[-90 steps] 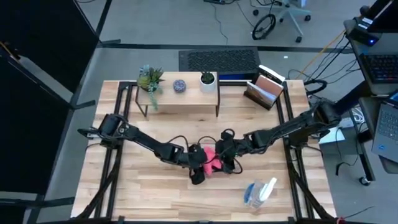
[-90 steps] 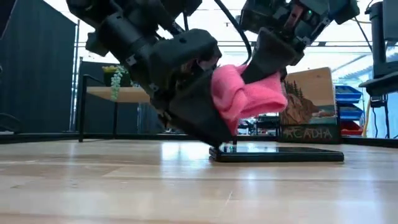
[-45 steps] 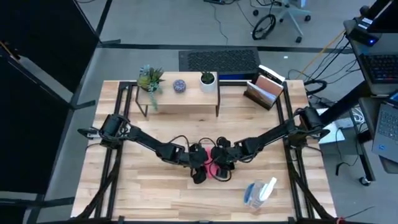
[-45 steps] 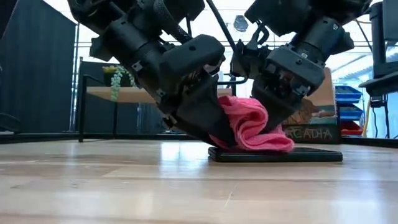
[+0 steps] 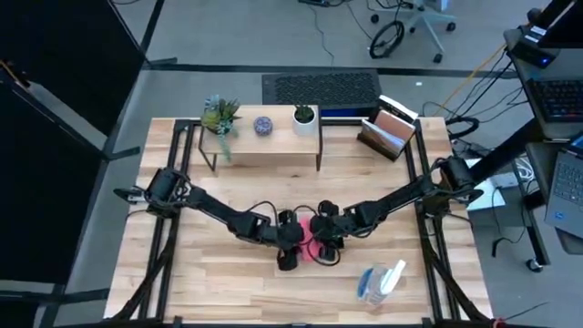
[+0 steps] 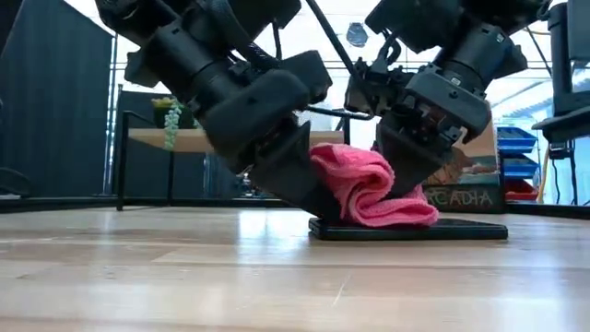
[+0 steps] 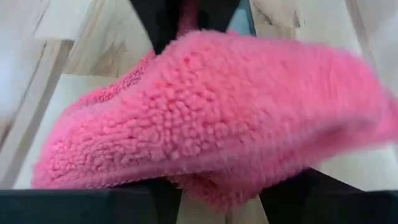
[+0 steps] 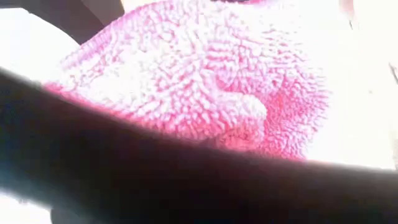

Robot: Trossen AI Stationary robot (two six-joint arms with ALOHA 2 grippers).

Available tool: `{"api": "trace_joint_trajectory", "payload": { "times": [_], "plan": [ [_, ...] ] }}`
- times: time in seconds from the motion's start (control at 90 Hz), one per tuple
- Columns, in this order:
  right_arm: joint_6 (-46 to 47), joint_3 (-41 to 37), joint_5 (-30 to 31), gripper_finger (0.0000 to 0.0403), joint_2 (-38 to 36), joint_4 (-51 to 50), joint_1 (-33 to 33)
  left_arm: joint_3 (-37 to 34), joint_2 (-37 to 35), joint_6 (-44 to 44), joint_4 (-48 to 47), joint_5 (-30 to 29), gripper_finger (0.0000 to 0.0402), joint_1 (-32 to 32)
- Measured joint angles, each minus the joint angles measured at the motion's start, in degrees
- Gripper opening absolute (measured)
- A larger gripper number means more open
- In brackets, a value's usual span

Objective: Apply microfiber cloth
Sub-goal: Wipe the front of the cellphone using the pink microfiber cloth

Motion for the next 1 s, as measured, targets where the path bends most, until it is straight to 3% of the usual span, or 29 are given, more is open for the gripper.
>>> {"api": "trace_joint_trajectory", "payload": {
  "times": [0.144,0.656,0.789,1.0],
  "plan": [
    [-0.4,0.1,-0.3,0.0004,-0.5,-2.7,0.2,0.1,0.8,0.4,-0.6,0.0,0.0164,0.0],
    [-0.8,-0.4,-0.3,0.0004,-12.8,-36.6,1.4,0.0,1.5,-0.8,-0.8,0.1,0.0164,-0.2],
    [-0.7,-0.2,0.1,0.0004,-15.8,-31.2,1.3,0.0,1.5,-0.8,-0.4,0.2,0.0164,-0.2],
    [-4.5,0.2,5.9,0.0004,-15.1,-6.8,1.1,0.0,1.5,-0.9,-0.2,0.2,0.0164,-0.2]
  ]
}}
